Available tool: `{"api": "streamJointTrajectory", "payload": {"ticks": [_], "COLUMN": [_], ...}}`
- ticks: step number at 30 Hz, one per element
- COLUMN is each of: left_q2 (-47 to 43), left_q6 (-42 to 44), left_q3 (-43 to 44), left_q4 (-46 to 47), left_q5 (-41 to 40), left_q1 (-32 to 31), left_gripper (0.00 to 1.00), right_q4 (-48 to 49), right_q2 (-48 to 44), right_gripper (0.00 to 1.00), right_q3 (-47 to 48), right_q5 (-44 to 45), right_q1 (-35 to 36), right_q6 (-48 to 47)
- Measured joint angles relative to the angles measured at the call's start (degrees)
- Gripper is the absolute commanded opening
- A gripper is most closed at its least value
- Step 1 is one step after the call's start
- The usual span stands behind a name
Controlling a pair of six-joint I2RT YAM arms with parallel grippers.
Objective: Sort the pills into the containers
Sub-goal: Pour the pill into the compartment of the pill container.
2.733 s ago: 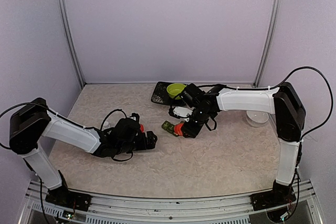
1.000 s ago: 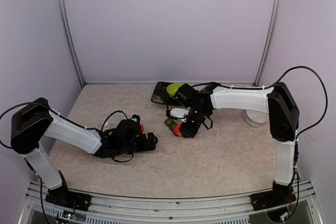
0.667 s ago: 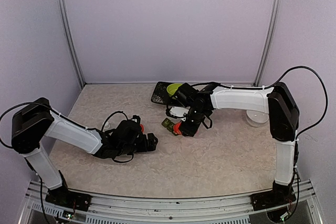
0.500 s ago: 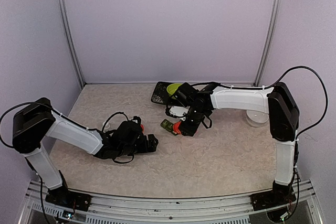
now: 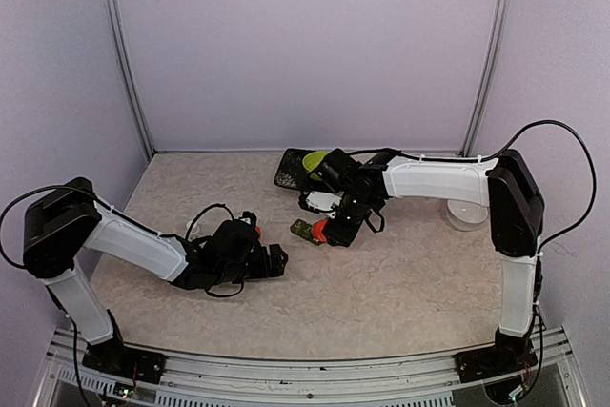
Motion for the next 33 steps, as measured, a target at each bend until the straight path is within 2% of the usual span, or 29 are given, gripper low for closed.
{"api": "streamJointTrajectory", "payload": {"ticks": [16,33], "left_q2": [0.0,0.0], "left_q6": [-0.2,-0.2], "left_q3": [0.0,0.0], "left_q4": [0.04,0.02], "left_q5": [0.0,-0.04], "left_q1": [-0.02,-0.26], "left_gripper": [0.99,0.99], "right_q4": [-0.17,7.96], "right_q2": [0.0,-3.76], "right_gripper": [0.22,0.21], "right_q3": [0.09,-5.9], "right_q5": [-0.33,-1.03], "right_q1": [0.0,0.02], "right_q6": [-0.11,-0.09]}}
